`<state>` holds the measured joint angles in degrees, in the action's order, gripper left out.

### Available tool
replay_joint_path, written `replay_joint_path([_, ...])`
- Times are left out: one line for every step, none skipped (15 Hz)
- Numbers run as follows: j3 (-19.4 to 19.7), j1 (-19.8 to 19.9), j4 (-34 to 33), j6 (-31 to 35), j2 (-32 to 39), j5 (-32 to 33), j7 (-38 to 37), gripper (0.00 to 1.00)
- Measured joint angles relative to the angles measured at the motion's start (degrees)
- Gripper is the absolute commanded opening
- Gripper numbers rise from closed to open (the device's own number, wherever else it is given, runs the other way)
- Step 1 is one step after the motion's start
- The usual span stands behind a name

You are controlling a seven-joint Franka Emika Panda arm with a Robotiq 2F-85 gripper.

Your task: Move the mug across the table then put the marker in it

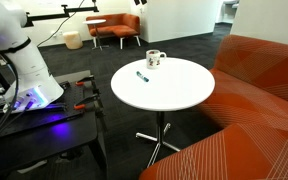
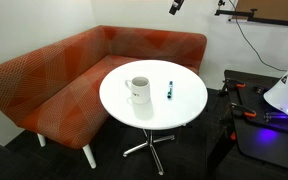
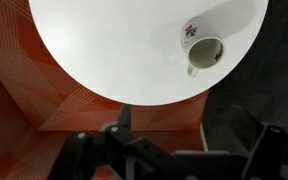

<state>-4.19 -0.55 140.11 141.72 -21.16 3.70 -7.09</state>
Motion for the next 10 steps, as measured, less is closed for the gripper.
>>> replay_joint_path([-0.4, -0.2, -0.9, 0.3, 2.0, -0.3, -0.1, 1.00])
replay_joint_path([-0.9, -0.3, -1.8, 0.4, 3.9, -0.5, -0.2, 1.00])
replay_joint_path([-1.3, -0.4, -2.8, 0.4, 5.8, -0.5, -1.0, 1.00])
replay_joint_path([-1.7, -0.7, -3.8, 0.4, 7.7, -0.5, -2.0, 1.00])
replay_joint_path([-2.0, -0.9, -4.8, 0.4, 9.6, -0.5, -2.9, 1.00])
replay_joint_path([-2.4, -1.0, -5.8, 0.4, 11.4, -0.5, -3.8, 1.00])
replay_joint_path([-2.6, -1.2, -6.8, 0.4, 13.1, -0.5, -4.6, 1.00])
replay_joint_path([-2.7, -1.4, -7.8, 0.4, 14.8, -0.5, -5.0, 1.00])
replay_joint_path([-2.7, -1.7, -8.7, 0.4, 16.4, -0.4, -5.5, 1.00])
replay_joint_path([-2.7, -1.9, -9.7, 0.4, 18.1, -0.4, -5.6, 1.00])
